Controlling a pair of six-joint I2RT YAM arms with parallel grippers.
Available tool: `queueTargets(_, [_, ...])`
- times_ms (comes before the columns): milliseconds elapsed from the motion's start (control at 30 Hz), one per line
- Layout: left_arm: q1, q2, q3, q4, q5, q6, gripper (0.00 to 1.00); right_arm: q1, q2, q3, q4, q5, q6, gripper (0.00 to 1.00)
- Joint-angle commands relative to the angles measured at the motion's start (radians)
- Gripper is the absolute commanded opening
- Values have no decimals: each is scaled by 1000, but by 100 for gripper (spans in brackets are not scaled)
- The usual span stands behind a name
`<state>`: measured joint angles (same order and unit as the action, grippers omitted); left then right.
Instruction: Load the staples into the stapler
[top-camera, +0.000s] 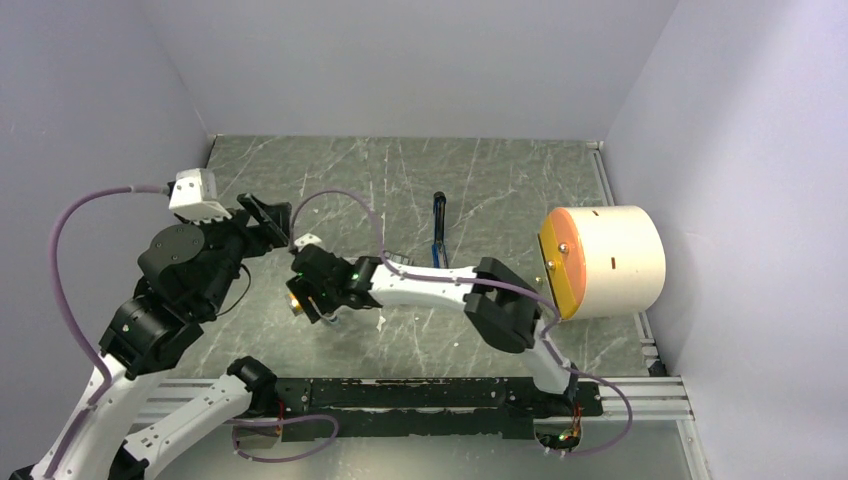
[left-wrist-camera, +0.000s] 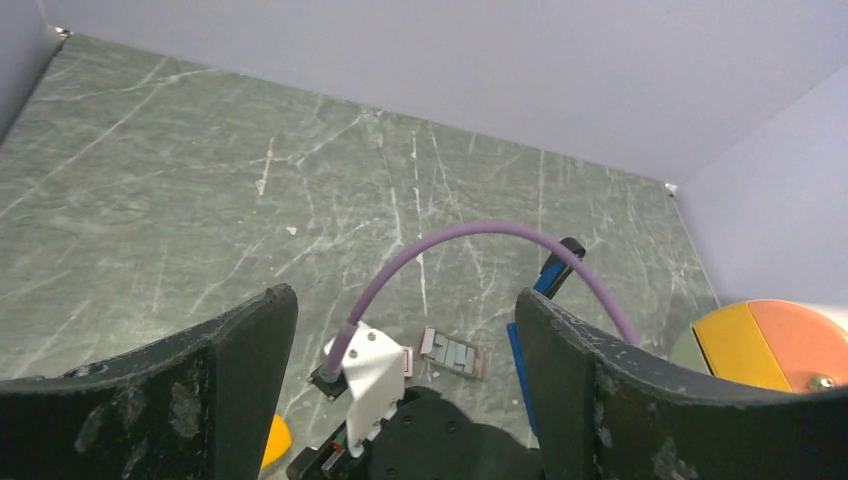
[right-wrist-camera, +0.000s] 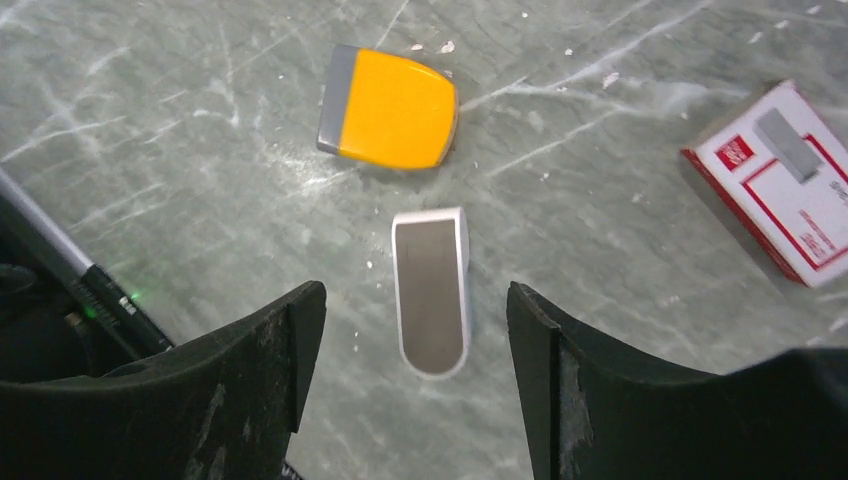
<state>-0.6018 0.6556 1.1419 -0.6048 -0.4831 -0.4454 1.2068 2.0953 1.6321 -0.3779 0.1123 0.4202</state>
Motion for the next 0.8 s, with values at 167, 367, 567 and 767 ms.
queueTargets(167, [5,-38,9,-134,-123,-108,93,31,195,204,-197,95,-40,55])
queueTargets(367, [6,2,15,-174,-145,-157,95,25,167,163,-153,140,35,28])
queueTargets(567, [5,3,-103,-110,-45,-199,96,-47,-6,-82,47,46,140,22])
queueTargets(767, [5,-10,-241,-31,72,-247,97,-169,-215,-420,361,-215,316,21])
